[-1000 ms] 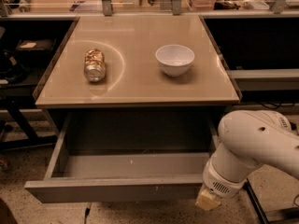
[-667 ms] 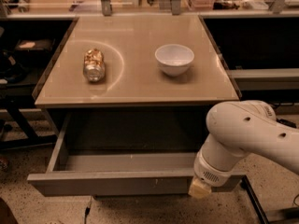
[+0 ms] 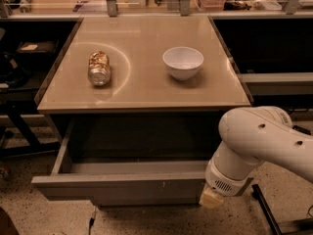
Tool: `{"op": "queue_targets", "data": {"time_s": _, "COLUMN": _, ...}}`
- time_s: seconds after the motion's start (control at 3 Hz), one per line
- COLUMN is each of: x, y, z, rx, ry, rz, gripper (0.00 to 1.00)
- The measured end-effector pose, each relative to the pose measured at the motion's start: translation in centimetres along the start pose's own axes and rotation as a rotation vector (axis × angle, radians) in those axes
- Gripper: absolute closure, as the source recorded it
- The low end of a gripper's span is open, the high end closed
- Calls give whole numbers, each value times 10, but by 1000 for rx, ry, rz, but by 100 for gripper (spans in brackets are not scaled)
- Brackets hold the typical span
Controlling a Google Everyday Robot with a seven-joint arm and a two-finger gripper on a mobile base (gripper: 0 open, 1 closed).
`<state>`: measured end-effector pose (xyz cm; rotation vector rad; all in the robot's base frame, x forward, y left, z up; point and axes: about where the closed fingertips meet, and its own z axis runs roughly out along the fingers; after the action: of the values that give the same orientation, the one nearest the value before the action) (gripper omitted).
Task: Close top drawer
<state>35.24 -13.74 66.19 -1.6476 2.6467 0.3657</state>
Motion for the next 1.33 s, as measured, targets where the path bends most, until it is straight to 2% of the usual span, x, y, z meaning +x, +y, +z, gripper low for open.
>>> {"op": "queue_targets", "data": {"time_s": 0.67, "x": 0, "y": 0, "z": 0, "rx": 0, "ry": 0, "rz": 0, "gripper": 13}}
{"op": "queue_targets", "data": {"time_s": 1.0, "x": 0, "y": 0, "z": 0, "rx": 0, "ry": 0, "rz": 0, "gripper": 0}}
{"op": "queue_targets", "data": {"time_s": 1.33, "x": 0, "y": 0, "z": 0, "rx": 0, "ry": 0, "rz": 0, "gripper": 18}}
